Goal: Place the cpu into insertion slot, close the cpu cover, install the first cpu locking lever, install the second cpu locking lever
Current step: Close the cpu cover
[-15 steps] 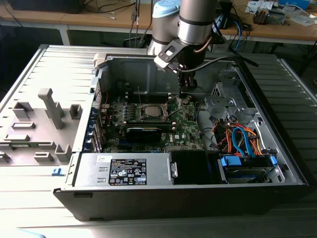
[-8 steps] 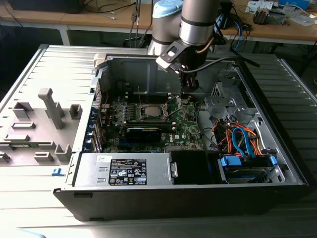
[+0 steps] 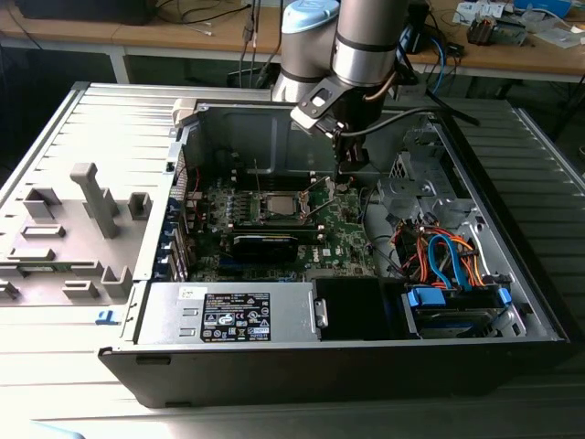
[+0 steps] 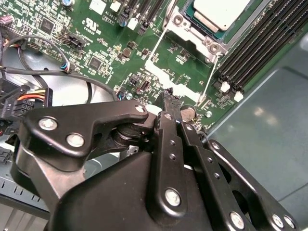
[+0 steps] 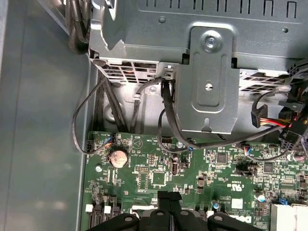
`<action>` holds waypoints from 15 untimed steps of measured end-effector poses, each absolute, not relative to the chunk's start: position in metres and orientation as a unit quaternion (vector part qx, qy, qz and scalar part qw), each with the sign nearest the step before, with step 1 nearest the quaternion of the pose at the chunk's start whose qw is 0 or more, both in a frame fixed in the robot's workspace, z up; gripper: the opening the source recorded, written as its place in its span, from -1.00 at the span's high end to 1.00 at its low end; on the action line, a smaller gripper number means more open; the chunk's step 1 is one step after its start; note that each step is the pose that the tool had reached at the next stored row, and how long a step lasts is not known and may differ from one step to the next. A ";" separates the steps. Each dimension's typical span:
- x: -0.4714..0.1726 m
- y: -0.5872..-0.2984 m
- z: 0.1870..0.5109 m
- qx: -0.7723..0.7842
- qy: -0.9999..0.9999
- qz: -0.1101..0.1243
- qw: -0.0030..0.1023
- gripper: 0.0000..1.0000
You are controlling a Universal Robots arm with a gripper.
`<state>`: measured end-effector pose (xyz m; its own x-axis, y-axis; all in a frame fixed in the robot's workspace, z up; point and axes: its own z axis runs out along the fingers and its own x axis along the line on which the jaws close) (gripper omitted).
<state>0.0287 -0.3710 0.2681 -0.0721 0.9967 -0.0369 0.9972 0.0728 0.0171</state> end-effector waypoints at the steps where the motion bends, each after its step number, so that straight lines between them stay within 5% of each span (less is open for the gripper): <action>1: 0.029 -0.371 0.267 0.681 0.732 -0.006 0.019 0.79; 15: 0.030 -0.368 0.258 0.681 0.732 -0.006 0.019 0.79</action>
